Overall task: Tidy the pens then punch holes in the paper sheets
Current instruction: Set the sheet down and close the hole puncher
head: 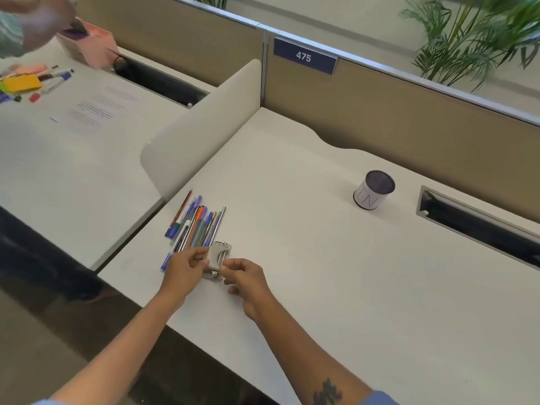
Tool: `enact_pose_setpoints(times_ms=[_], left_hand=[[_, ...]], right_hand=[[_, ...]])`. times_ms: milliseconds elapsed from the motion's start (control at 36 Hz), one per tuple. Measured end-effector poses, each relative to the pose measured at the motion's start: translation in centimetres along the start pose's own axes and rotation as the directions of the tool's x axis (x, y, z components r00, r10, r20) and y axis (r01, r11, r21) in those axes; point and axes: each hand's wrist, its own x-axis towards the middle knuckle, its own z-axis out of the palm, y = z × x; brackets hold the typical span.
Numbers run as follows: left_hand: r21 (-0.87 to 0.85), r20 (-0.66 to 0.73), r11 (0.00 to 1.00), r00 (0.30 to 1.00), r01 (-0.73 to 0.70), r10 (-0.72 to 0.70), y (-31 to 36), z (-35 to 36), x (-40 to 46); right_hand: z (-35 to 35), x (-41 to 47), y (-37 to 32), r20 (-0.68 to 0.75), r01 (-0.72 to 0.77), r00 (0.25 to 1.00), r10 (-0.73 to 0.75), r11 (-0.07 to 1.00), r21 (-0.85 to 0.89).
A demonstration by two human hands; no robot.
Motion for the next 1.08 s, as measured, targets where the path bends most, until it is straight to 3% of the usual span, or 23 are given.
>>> enact_pose_setpoints(times_ms=[278,361,417,500,639,694,778,889,1083], left_hand=[[0.049,-0.007,0.998,0.999,-0.036,0.037,0.2,-0.2,-0.2],[0.106,-0.071,0.990,0.992,-0.094,0.102,0.6,0.3,-0.9],[0.190,-0.130,0.966,0.970,-0.177,0.204,0.4,0.7,-1.3],[0.322,-0.135,0.900,0.927,-0.292,0.349,-0.3,1.6,-1.9],[0.537,-0.054,0.762,0.886,-0.362,0.460,-0.3,4.4,-3.6],[0.585,-0.012,0.705,0.865,-0.401,0.502,-0.3,5.7,-4.3],[0.629,0.057,0.634,0.840,-0.450,0.539,0.1,7.9,-5.2],[0.619,0.150,0.587,0.813,-0.521,0.563,0.9,11.1,-6.8],[0.583,0.323,0.518,0.764,-0.626,0.559,2.3,17.5,-10.2]], right_hand=[[-0.5,0.4,0.2,-0.004,0.042,0.999,-0.042,0.999,0.001],[-1.0,0.4,0.4,-0.092,0.134,0.986,-0.137,0.990,-0.042],[-1.4,0.3,0.6,-0.165,0.218,0.954,-0.248,0.959,-0.181],[-2.7,-0.3,1.0,-0.180,0.315,0.889,-0.421,0.847,-0.428],[-6.0,-1.5,2.3,-0.032,0.391,0.769,-0.638,0.508,-0.767],[-7.4,-1.9,2.9,0.039,0.384,0.723,-0.689,0.355,-0.852],[-9.8,-2.8,3.5,0.109,0.369,0.690,-0.715,0.218,-0.904],[-13.3,-4.4,4.2,0.117,0.313,0.695,-0.709,0.151,-0.938],[-20.2,-8.2,6.5,0.029,0.205,0.716,-0.697,0.171,-0.964]])
